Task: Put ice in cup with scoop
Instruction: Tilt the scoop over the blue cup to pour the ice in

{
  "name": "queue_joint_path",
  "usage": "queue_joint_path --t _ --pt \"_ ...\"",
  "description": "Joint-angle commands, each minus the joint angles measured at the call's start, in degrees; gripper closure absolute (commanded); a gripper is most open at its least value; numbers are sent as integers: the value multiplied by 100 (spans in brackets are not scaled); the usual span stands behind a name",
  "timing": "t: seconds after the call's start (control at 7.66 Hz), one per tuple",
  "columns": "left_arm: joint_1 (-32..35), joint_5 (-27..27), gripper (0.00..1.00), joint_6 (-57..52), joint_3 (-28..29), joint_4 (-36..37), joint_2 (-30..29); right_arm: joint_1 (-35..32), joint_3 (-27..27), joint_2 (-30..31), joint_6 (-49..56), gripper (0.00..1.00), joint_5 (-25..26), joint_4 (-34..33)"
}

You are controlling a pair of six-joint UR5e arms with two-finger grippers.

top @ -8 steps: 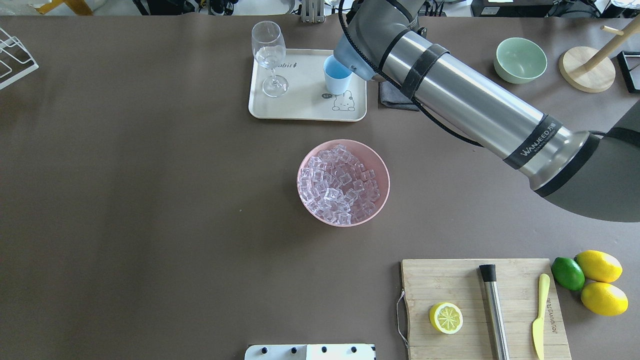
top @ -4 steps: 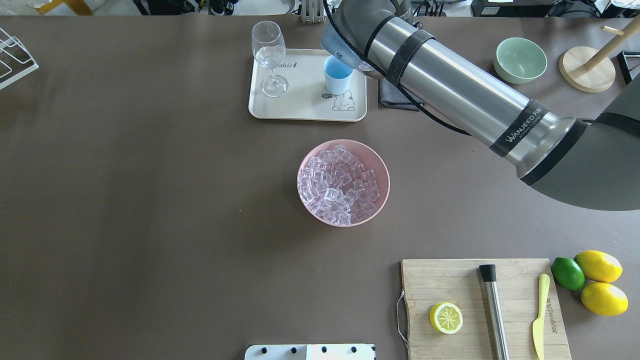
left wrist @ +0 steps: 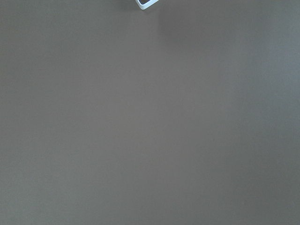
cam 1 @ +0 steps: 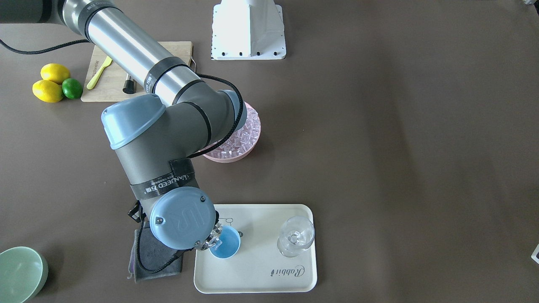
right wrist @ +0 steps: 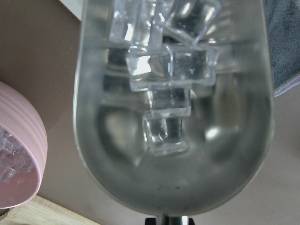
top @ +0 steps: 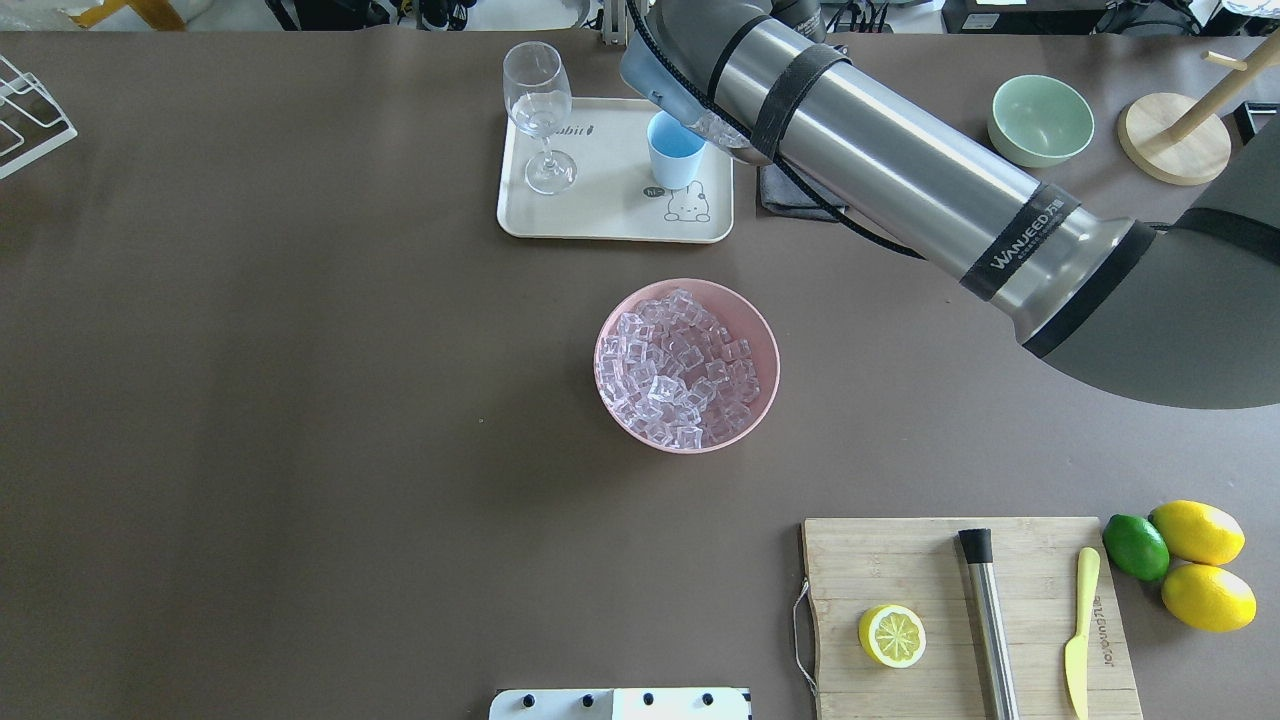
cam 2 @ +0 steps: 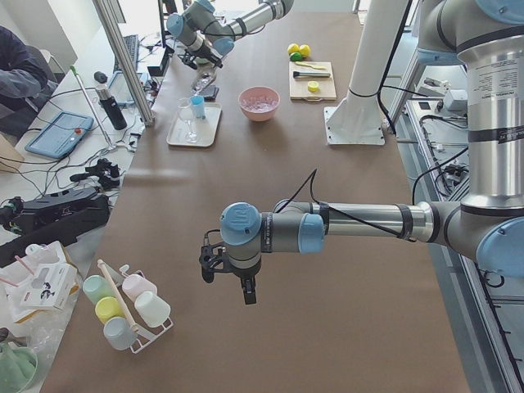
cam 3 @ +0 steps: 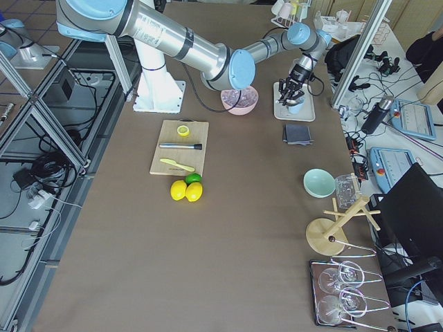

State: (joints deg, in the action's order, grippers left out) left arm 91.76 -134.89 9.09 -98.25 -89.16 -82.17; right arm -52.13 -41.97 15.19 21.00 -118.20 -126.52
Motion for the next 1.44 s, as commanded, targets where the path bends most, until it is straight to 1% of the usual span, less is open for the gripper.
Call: queue_joint_path --t 0.0,0.26,0.39,0.52,0.65,1.31 --pt "-35 138 2 -4 -1 -154 -1 1 310 -208 158 100 8 -250" --pt "-44 130 2 5 42 -154 -9 10 522 -332 263 100 60 -277" --pt "-61 121 2 5 156 -146 -53 10 566 -393 281 100 86 -381" --pt "-61 121 2 5 174 -154 -53 10 576 -559 316 100 191 -643" --pt "-61 129 2 5 192 -146 -53 10 758 -639 421 100 262 -681" --pt "-70 94 2 23 166 -145 -53 10 1006 -728 571 100 403 -690"
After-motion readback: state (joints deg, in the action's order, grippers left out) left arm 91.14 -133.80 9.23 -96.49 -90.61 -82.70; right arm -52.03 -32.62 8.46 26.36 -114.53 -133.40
